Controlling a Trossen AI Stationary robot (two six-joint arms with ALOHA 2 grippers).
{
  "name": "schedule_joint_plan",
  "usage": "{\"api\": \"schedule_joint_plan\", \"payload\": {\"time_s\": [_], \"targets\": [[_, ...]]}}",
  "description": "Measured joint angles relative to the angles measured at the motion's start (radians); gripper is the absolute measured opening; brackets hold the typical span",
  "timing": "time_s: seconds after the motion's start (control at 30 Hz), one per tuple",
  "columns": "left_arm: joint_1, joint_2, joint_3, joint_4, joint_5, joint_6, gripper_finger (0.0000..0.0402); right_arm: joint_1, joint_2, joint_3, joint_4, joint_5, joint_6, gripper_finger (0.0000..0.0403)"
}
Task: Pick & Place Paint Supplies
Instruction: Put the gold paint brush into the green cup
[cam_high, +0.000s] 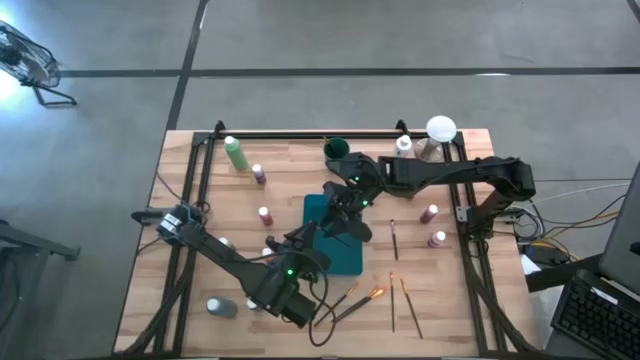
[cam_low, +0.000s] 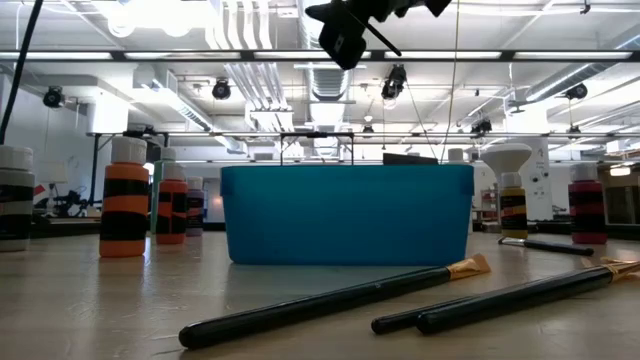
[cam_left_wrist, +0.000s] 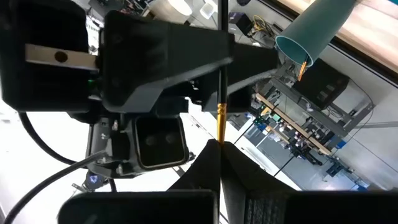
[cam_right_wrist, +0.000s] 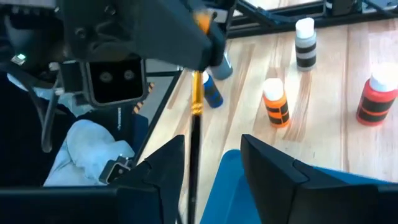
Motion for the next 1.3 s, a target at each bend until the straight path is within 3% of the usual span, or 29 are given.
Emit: {"api": "schedule_joint_plan", "payload": {"time_s": [0.17, 0.3, 0.5, 0.7, 0.97, 1.2, 1.3], "targets": [[0.0, 0.0, 0.0, 0.001, 0.013, -0.001, 0.0, 0.0, 0.0, 0.0, 0.029, 0.0, 0.008, 0.0165], [0.0, 0.0, -0.001, 0.005, 0.013, -0.001, 0.0, 0.0, -0.009, 0.0, 0.069, 0.0, 0.039, 0.015], [0.0, 0.0, -0.001, 0.007, 0.013, -0.001, 0.0, 0.005, -0.004, 0.0, 0.084, 0.0, 0.048, 0.0101], [0.0, 0.0, -0.001, 0.004, 0.013, 0.0, 0.0, 0.007, -0.004, 0.0, 0.116, 0.008, 0.049, 0.0019], [0.001, 0.0, -0.002, 0.008, 0.015, -0.005, 0.0025, 0.007, -0.004, 0.0, 0.111, 0.008, 0.056, 0.0012], [-0.01, -0.036, -0.002, 0.006, 0.026, -0.089, 0.0071, 0.006, -0.028, 0.0, 0.021, 0.018, 0.028, 0.001], [-0.033, -0.085, -0.002, -0.01, 0.009, -0.182, 0.0093, 0.007, -0.065, -0.007, -0.037, 0.079, -0.02, 0.001]]}}
